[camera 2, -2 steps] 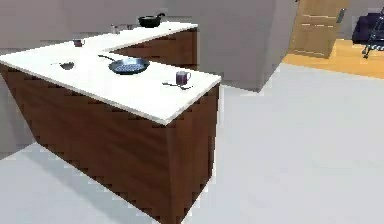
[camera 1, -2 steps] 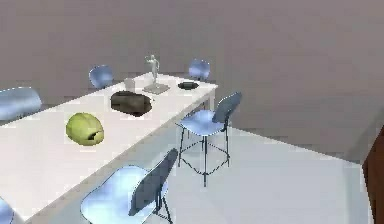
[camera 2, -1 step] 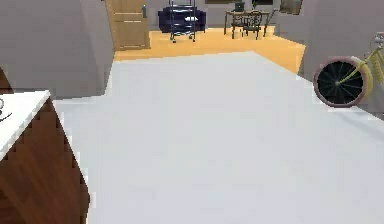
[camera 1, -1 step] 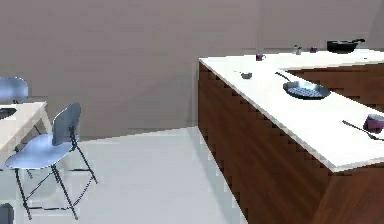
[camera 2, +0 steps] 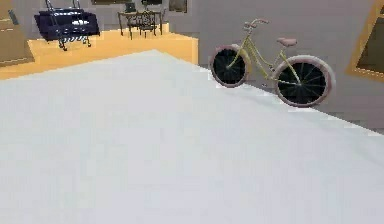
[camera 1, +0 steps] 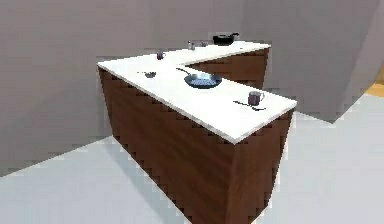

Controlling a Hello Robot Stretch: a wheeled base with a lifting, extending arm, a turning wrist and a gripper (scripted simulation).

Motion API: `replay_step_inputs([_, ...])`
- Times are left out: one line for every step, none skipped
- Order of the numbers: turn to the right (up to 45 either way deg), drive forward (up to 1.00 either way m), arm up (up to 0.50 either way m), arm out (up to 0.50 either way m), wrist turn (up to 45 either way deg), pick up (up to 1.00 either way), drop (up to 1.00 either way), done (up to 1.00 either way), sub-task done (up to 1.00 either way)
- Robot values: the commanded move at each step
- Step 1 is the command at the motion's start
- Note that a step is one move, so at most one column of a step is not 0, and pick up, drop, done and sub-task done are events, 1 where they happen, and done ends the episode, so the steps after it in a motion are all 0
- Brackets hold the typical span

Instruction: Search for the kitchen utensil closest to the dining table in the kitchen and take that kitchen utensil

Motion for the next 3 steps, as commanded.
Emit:
replay_step_inputs([0.0, 0.30, 0.00, 0.00, 0.0, 0.00, 0.00, 0.00, 0.00])
replay_step_inputs([-45.0, 0.00, 0.00, 0.00, 0.0, 0.00, 0.00, 0.00, 0.00])
replay_step_inputs([-39.0, 0.00, 0.00, 0.00, 0.0, 0.00, 0.00, 0.00, 0.00])
